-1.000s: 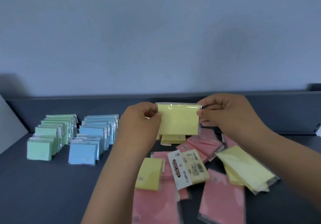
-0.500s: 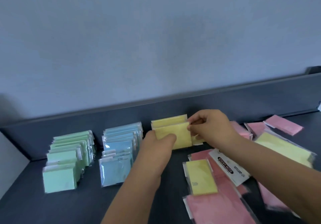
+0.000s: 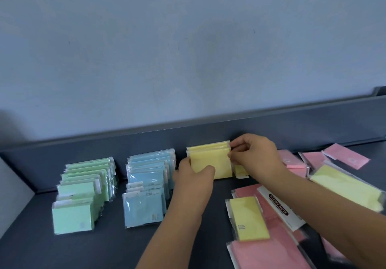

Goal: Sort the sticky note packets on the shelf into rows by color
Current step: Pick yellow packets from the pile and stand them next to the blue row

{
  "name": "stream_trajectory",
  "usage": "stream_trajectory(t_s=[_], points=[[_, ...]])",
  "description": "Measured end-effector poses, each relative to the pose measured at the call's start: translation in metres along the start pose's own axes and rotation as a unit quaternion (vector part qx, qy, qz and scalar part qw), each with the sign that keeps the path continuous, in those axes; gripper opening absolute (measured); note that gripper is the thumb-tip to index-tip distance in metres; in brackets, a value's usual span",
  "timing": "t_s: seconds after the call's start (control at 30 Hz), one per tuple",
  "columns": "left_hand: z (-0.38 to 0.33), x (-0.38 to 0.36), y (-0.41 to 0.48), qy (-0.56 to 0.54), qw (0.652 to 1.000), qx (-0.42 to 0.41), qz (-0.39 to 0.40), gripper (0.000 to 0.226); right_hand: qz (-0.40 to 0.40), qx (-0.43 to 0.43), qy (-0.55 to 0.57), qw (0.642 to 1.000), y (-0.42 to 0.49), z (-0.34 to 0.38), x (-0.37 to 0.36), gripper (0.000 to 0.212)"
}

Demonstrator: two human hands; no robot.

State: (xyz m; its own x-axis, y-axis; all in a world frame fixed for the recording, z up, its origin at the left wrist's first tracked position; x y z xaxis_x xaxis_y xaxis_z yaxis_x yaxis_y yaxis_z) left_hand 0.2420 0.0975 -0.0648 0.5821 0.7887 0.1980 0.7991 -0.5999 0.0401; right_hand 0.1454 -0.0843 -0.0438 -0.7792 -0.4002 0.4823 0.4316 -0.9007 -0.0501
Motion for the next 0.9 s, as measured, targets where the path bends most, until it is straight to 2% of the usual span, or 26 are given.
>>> stream_trajectory(t_s=[0.1, 0.17, 0.23, 0.3, 0.4, 0.47, 0.57, 0.7, 0.83, 0.9], points=[[-0.006, 0.001, -0.002, 0.045, 0.999, -0.027, -0.002, 0.036, -0.009, 0.021, -0.042, 0.999, -0.003, 0.005, 0.003, 0.013], [-0.029, -0.002, -0.008, 0.125, 0.986, -0.106, 0.030, 0.028, -0.028, 0.051, -0.104, 0.993, -0.009, 0.013, 0.008, 0.002], [-0.055, -0.009, -0.018, 0.241, 0.948, -0.195, 0.078, 0.031, -0.044, 0.086, -0.174, 0.980, -0.016, 0.020, 0.015, 0.018], [-0.073, -0.010, -0.024, 0.344, 0.897, -0.265, 0.087, 0.044, -0.051, 0.117, -0.237, 0.963, -0.025, 0.026, 0.021, 0.039], [-0.082, -0.009, -0.023, 0.456, 0.838, -0.290, 0.077, 0.070, -0.051, 0.140, -0.310, 0.939, -0.039, 0.028, 0.029, 0.066], [-0.084, -0.006, -0.022, 0.495, 0.818, -0.288, 0.060, 0.085, -0.055, 0.159, -0.351, 0.921, -0.049, 0.028, 0.034, 0.076], [-0.081, -0.007, -0.022, 0.516, 0.807, -0.280, 0.067, 0.087, -0.062, 0.165, -0.379, 0.908, -0.060, 0.023, 0.041, 0.085], [-0.085, -0.013, -0.026, 0.524, 0.797, -0.284, 0.092, 0.083, -0.062, 0.143, -0.375, 0.914, -0.070, 0.013, 0.058, 0.094], [-0.099, -0.029, -0.040, 0.530, 0.784, -0.310, 0.090, 0.078, -0.075, 0.126, -0.351, 0.925, -0.079, 0.001, 0.089, 0.092], [-0.096, -0.042, -0.047, 0.519, 0.791, -0.308, 0.099, 0.076, -0.067, 0.123, -0.344, 0.929, -0.082, -0.003, 0.106, 0.090]])
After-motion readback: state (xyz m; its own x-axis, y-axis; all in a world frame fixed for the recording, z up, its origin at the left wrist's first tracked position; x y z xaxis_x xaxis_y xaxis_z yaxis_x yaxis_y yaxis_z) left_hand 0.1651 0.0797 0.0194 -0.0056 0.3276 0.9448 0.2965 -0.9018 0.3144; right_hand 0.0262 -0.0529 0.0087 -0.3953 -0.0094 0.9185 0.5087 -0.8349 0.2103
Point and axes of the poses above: each hand's wrist, its own y-axis towards the middle knuckle, its own x-axis out of the back of the hand, z = x × y, the point moved 9 cm from there along y, towards the middle knuckle, and after that the axes turned 15 degrees about -x, right-handed, at the moved point
